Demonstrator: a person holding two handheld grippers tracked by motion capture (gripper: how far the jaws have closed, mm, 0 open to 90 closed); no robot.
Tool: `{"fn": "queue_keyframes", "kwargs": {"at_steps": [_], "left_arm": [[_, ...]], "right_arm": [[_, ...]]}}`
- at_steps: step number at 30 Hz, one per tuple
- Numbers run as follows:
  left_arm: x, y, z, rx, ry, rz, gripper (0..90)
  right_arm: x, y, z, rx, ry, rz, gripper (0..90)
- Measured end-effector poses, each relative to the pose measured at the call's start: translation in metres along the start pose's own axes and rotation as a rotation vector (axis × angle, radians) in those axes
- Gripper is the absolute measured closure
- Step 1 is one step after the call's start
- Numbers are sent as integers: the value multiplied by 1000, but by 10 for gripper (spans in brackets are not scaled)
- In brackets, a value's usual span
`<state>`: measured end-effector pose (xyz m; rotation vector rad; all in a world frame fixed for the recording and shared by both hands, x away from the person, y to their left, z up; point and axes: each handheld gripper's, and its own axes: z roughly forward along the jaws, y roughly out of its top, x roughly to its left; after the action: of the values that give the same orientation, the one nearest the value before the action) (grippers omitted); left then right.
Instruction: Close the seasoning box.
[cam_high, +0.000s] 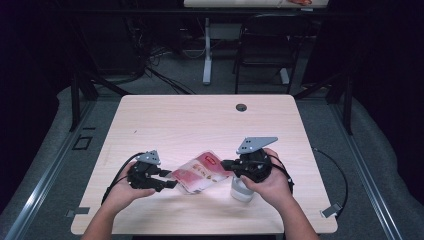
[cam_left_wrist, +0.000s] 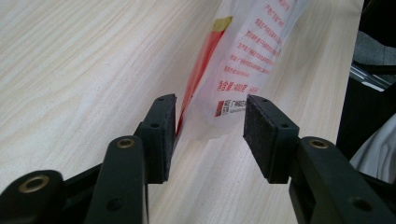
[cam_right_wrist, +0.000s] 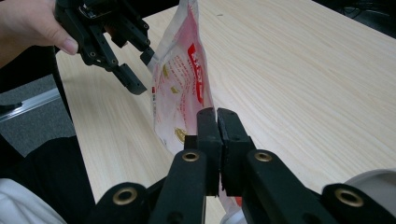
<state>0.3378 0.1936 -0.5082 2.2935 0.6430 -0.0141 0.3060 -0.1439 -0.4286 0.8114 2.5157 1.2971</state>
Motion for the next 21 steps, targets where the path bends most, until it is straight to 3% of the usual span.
{"fn": "queue_keyframes", "kwargs": {"at_steps": [4,11,12,14,16,21], "left_arm": [[0,-1,-3,-14,-14,0,531],[-1,0,-6,-15,5,6,538],[0,-1,-6,-22,-9,7,539],[-1,0,-8,-19,9,12,543],[0,-1,-10,-23,-7,16,564],[1,-3,-14,-25,6,20,668]], "right_arm": [[-1,0,0,-3,0,1,881],[0,1,1,-6,4,3,877],[1,1,1,-9,7,4,877],[1,2,1,-7,7,1,878],[2,4,1,-6,6,-2,878],[6,8,4,-9,14,-12,878]]}}
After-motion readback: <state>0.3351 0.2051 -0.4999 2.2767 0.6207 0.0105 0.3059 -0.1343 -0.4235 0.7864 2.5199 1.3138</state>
